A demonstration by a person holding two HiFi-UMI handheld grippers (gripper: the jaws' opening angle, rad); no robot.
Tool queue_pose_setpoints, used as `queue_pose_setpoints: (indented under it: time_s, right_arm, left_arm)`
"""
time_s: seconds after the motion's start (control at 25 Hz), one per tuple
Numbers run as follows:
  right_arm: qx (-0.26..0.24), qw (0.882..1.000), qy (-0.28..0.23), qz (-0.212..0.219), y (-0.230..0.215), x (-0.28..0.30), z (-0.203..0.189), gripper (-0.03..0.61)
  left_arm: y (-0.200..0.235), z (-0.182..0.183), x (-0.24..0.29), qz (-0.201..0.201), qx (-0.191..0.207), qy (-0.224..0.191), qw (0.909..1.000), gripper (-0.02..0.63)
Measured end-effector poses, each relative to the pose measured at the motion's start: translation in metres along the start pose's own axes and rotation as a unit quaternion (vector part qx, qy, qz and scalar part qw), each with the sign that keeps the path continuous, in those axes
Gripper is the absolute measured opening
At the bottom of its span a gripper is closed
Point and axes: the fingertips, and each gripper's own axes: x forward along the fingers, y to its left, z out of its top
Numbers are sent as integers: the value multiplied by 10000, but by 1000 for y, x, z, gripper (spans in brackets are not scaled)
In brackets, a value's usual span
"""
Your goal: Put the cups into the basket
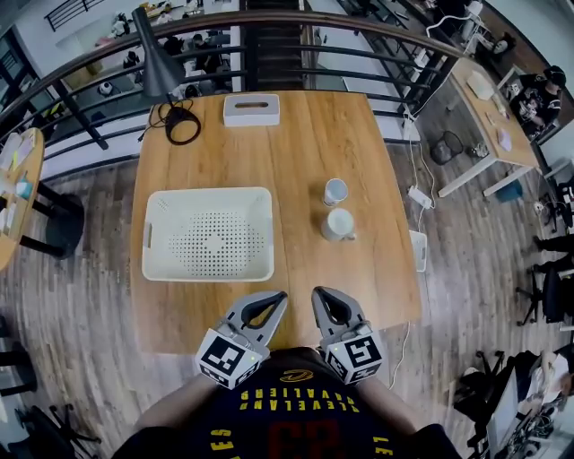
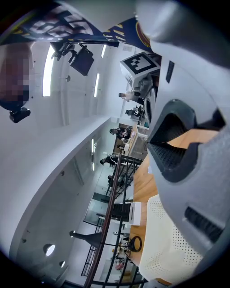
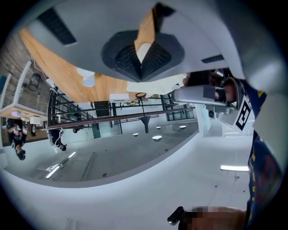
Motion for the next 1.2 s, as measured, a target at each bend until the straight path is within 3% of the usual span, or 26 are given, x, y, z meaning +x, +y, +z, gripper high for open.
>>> queue_pose_setpoints:
  time_s: [0.2,0.44,0.96,1.2]
  right_arm:
    - [0,9998,21,-209,0,-5,0,12]
    - [80,9988,44,-472,3,-12,-5,14]
    - [503,9903,265,-1269,-3,-31,-37,14]
    - [564,9867,335,-1489,-41,-38,-50,14]
  left_arm:
    - [-10,-3,5,-377,153,95,9991,11]
    - [-20,-11,4,-856,-245,90,9960,11]
    - [-27,-47,-5,-1430,-548,404,9874,12]
    - [-24,-52,2,-1297,-472,492,9892,12]
